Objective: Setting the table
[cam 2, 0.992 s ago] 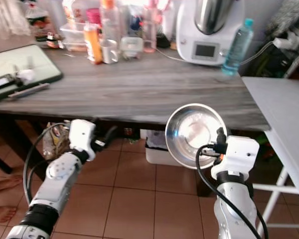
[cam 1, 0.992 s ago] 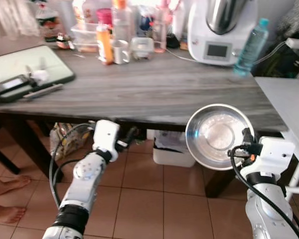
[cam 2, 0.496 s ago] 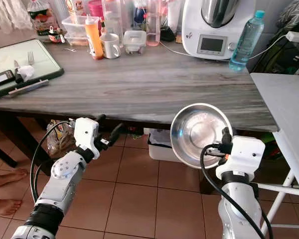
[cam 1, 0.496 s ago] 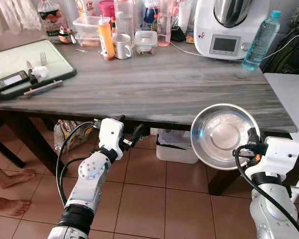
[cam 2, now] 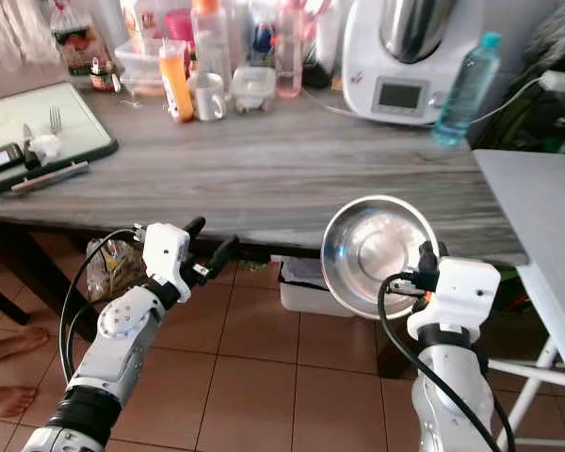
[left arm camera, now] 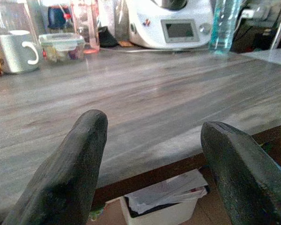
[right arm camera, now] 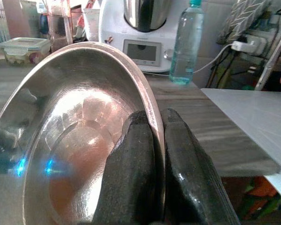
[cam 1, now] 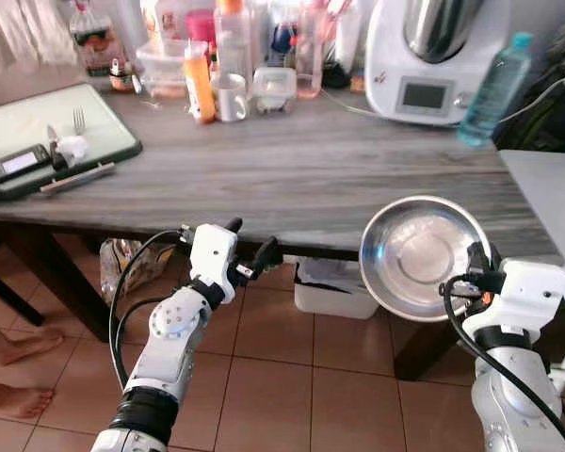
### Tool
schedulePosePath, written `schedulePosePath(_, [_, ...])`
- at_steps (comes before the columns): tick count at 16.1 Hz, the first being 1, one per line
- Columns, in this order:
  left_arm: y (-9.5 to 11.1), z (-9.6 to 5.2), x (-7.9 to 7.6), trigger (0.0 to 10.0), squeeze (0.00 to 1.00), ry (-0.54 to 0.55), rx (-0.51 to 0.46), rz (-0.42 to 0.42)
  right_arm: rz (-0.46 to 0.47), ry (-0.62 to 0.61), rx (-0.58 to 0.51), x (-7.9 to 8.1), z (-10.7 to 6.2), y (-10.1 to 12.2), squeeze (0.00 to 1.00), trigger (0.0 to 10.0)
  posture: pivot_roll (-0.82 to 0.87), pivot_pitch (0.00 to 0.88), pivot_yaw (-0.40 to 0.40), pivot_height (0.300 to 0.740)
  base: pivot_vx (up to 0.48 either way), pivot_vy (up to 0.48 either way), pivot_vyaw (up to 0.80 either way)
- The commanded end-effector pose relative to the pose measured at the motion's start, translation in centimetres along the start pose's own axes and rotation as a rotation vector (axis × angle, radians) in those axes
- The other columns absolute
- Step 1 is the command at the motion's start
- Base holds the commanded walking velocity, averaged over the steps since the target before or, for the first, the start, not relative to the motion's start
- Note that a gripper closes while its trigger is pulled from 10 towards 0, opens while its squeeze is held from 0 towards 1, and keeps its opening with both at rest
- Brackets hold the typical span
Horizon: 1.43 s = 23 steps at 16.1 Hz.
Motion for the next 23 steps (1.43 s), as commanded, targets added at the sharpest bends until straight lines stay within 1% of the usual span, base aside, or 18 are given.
schedulePosePath(1, [0.3, 0.1, -0.2, 10.0, 0.0, -0.014, -0.013, 0.001, -0.002, -0.009, -0.015, -0.2, 0.0, 0.4, 0.0, 10.0, 0.07, 0.059, -0.014, 0.74, 0.364, 0.0, -0.8])
schedulePosePath(7, [0.2, 0.0, -0.5, 10.0, 0.0, -0.024, -0.009, -0.004, -0.002, -0.008, -0.015, -0.2, -0.1, 0.4, 0.0, 10.0, 0.06, 0.061, -0.015, 0.74, 0.366, 0.0, -0.49])
schedulePosePath(11, [0.1, -0.1, -0.5, 10.0, 0.0, -0.024, -0.005, -0.006, 0.002, -0.006, -0.013, -0.1, -0.1, 0.3, 0.0, 10.0, 0.06, 0.064, -0.015, 0.74, 0.363, 0.0, 0.0])
schedulePosePath(12, [0.1, -0.1, -0.4, 10.0, 0.0, -0.01, -0.006, -0.011, 0.002, -0.006, -0.013, -0.1, -0.1, 0.3, 0.0, 10.0, 0.06, 0.064, -0.015, 0.74, 0.262, 0.0, 0.0])
schedulePosePath(13, [0.3, -0.2, -0.2, 10.0, 0.0, -0.001, -0.019, -0.007, 0.003, -0.005, -0.011, -0.1, -0.1, 0.3, 0.0, 10.0, 0.07, 0.067, -0.016, 0.74, 0.0, 0.0, 0.0])
schedulePosePath(14, [0.9, -0.3, 0.1, 10.0, 0.0, 0.014, -0.047, 0.018, 0.004, -0.003, -0.011, 0.0, -0.1, 0.3, 0.0, 10.0, 0.07, 0.069, -0.016, 0.74, 0.0, 0.0, 0.0])
schedulePosePath(15, [1.5, -0.4, 0.5, 10.0, 0.0, 0.035, -0.07, 0.025, 0.004, -0.002, -0.012, 0.0, -0.1, 0.3, 0.0, 10.0, 0.07, 0.069, -0.016, 0.74, 0.0, 0.0, 0.0])
schedulePosePath(17, [2.5, -0.8, 1.1, 10.0, 0.0, 0.035, -0.099, 0.04, 0.005, -0.001, -0.013, 0.0, -0.1, 0.3, 0.0, 10.0, 0.08, 0.075, -0.019, 0.74, 0.0, 0.0, 0.0])
schedulePosePath(19, [2.1, -1.6, 1.3, 10.0, 0.0, -0.003, -0.077, 0.062, 0.012, 0.007, -0.017, 0.2, 0.0, 0.4, 0.0, 10.0, 0.09, 0.077, -0.02, 0.74, 0.0, 0.0, 0.0])
schedulePosePath(20, [1.8, -2.1, 1.6, 10.0, 0.0, -0.014, -0.064, 0.068, 0.018, 0.009, -0.019, 0.3, 0.1, 0.5, 0.0, 10.0, 0.09, 0.081, -0.021, 0.74, 0.0, 0.0, 0.0])
schedulePosePath(21, [1.4, -2.8, 2.1, 10.0, 0.0, -0.04, -0.039, 0.072, 0.027, 0.012, -0.023, 0.4, 0.3, 0.6, 0.0, 10.0, 0.09, 0.084, -0.021, 0.74, 0.0, 0.0, 0.0])
schedulePosePath(22, [1.3, -3.1, 2.3, 10.0, 0.0, -0.057, -0.03, 0.073, 0.031, 0.013, -0.024, 0.5, 0.3, 0.6, 0.0, 10.0, 0.09, 0.084, -0.021, 0.74, 0.0, 0.0, 0.0])
schedulePosePath(23, [1.3, -3.5, 3.0, 10.0, 0.0, -0.144, 0.014, 0.075, 0.044, 0.021, -0.026, 0.7, 0.4, 0.7, 0.0, 10.0, 0.1, 0.088, -0.02, 0.74, 0.0, 0.0, 0.0])
Point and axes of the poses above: a point about 5 cm out from each wrist's last joint towards the gripper, its own z axis pointing out of the wrist towards the gripper, its own y axis along the axis of the wrist's last joint, x = y × z, the point moved 2 cm from there along z, pointing out of the wrist towards the gripper, and after that the axes turned 1 degree about z, right-handed, at the moved point
